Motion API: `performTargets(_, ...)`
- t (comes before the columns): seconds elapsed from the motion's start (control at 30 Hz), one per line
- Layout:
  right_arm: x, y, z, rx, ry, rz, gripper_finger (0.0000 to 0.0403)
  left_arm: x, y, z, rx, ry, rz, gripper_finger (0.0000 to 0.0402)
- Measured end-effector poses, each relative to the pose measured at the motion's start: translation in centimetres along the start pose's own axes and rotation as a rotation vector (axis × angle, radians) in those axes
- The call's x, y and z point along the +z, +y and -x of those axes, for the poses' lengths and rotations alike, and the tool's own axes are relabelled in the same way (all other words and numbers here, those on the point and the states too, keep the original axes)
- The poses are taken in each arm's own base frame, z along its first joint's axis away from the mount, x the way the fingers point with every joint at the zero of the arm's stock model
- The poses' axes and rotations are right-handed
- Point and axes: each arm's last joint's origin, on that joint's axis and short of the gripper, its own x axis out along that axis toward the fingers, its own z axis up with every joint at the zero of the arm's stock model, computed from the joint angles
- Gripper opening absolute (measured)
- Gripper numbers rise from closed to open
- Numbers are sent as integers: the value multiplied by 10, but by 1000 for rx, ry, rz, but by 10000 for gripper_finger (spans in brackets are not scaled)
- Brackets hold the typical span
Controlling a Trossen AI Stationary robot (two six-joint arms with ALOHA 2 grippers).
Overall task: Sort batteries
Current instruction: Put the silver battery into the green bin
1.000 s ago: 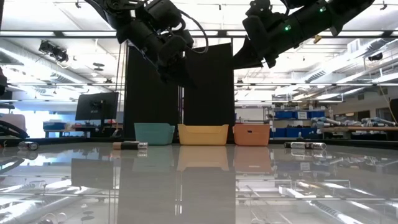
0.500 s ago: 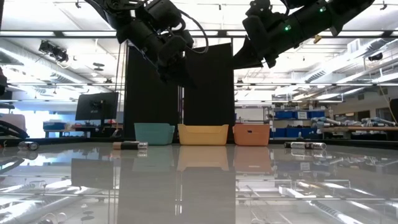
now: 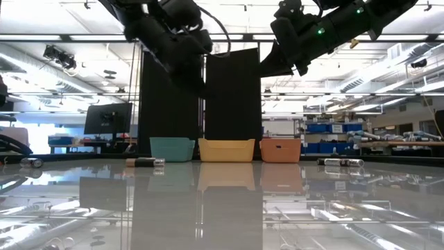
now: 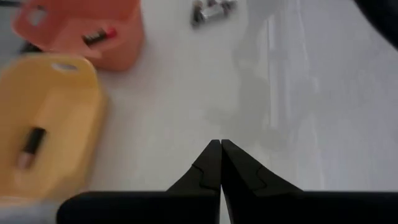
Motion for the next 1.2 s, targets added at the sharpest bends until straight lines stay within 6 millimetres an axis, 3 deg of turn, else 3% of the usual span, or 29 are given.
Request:
performTargets(0.17,0,0,0,0,0,0,30,-14,-25,9,17,163,-64,12)
performTargets(0.4,0,0,0,0,-4,-2,30,-43,-52,9,42,245,-109,12)
performTargets(0.9,10,-2,-1,5,-94,-55,24,-81,-42,51,53,97,32,12)
performTargets(1.07,2,-1,-4,93,-56,-49,8,-94,-37,48,26,110,87,12)
performTargets(1.2,-18,8,-3,156,-35,-43,6,-102,-37,44,-29,118,119,12)
